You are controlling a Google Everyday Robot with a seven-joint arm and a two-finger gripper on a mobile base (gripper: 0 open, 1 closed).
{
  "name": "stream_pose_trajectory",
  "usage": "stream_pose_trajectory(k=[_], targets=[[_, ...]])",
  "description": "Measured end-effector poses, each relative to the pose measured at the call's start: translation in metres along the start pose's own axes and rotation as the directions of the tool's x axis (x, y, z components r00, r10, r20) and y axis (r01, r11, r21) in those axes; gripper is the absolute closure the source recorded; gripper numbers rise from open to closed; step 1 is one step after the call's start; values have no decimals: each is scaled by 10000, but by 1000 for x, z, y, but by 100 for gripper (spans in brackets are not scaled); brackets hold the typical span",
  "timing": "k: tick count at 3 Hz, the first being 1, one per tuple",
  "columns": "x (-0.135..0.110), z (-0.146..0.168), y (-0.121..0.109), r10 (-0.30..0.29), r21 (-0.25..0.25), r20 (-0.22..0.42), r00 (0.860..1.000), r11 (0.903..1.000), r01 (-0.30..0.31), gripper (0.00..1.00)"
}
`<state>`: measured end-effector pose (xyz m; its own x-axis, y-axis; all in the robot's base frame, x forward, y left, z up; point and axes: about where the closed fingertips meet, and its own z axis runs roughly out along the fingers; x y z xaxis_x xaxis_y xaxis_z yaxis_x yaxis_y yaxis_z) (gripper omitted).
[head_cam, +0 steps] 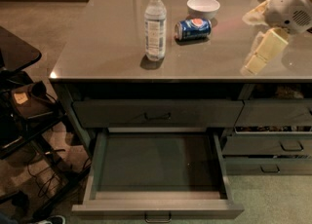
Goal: Place blue plastic bottle into middle drawer
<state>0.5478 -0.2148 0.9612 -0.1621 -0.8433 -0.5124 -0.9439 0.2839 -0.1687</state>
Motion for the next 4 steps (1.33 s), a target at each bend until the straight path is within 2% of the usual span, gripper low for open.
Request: stream_pose_trajectory(k=[1,2,3,4], targets=[[13,7,-17,446,96,1290,9906,9989,-462,0],[27,12,-21,818,31,1933,9777,9965,-840,0],[27,12,-20,841,18,1959,9770,9963,-861,0],[4,24,-16,560,-206,2959,9536,9984,-522,0]])
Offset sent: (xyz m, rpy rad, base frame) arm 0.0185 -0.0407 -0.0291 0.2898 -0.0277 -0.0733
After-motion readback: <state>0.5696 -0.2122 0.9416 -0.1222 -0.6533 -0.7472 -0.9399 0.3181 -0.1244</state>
